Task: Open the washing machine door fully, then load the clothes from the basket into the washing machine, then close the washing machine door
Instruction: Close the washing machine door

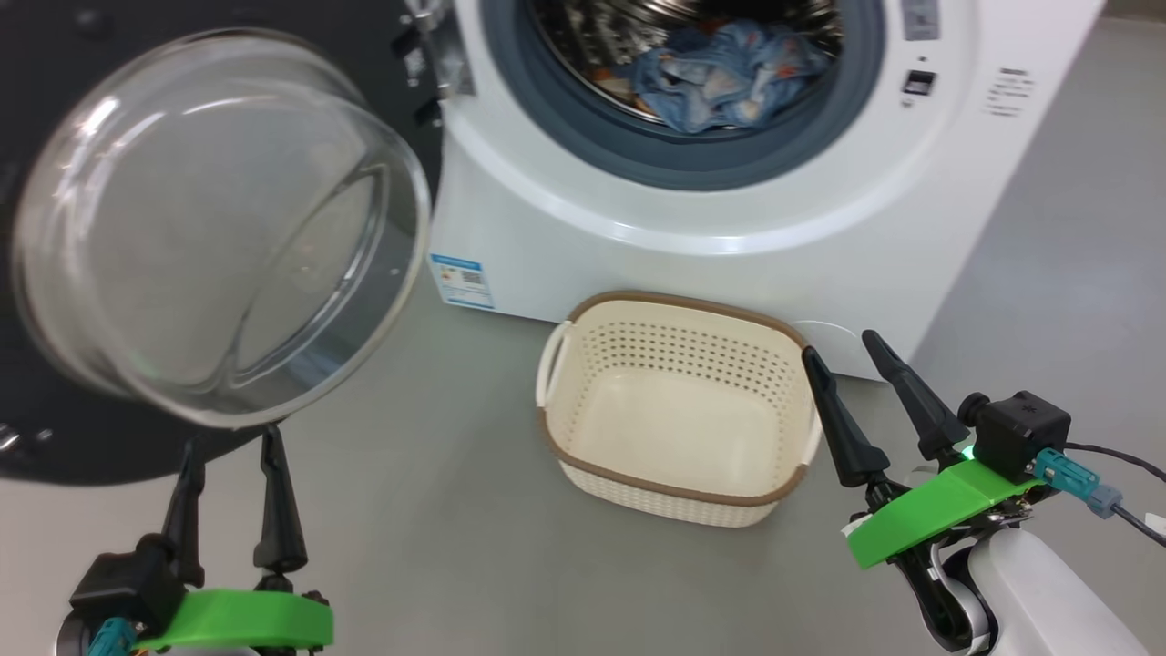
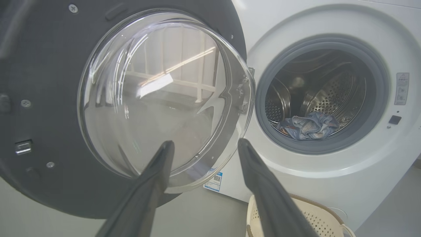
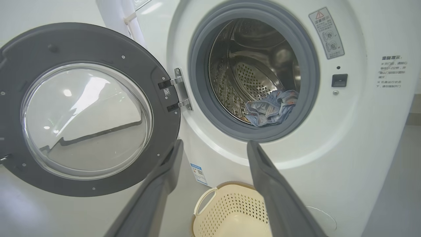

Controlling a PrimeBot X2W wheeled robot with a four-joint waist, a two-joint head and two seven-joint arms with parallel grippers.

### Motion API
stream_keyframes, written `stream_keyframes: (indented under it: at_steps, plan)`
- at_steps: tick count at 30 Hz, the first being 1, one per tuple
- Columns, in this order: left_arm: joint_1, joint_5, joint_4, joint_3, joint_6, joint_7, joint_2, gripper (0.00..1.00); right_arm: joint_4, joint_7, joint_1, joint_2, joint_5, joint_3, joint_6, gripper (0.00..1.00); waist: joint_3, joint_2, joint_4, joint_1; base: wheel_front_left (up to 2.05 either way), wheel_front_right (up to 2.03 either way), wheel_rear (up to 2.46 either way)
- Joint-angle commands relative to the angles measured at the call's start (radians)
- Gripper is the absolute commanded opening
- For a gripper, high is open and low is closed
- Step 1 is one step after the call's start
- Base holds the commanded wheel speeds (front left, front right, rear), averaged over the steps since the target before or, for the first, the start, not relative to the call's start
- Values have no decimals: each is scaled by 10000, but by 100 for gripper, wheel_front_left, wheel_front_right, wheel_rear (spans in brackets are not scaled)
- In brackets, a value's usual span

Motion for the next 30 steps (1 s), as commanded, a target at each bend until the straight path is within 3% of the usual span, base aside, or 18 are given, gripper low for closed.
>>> stream_keyframes:
  at_steps: [1, 17, 30]
  plan:
    - [44, 77, -309, 303, 90, -91, 81, 100, -181, -80, 121, -41, 116, 250, 44, 100, -106, 0, 552, 0, 0, 0, 0]
    - [209, 208, -441, 351, 299, -91, -38, 100, -70, -80, 103, -35, 229, 497, 44, 100, -237, 0, 1685, 0, 0, 0, 0]
    - [371, 61, -562, 421, 325, -91, -101, 100, -9, -80, 32, -75, 269, 659, 44, 100, -215, 0, 2198, 0, 0, 0, 0]
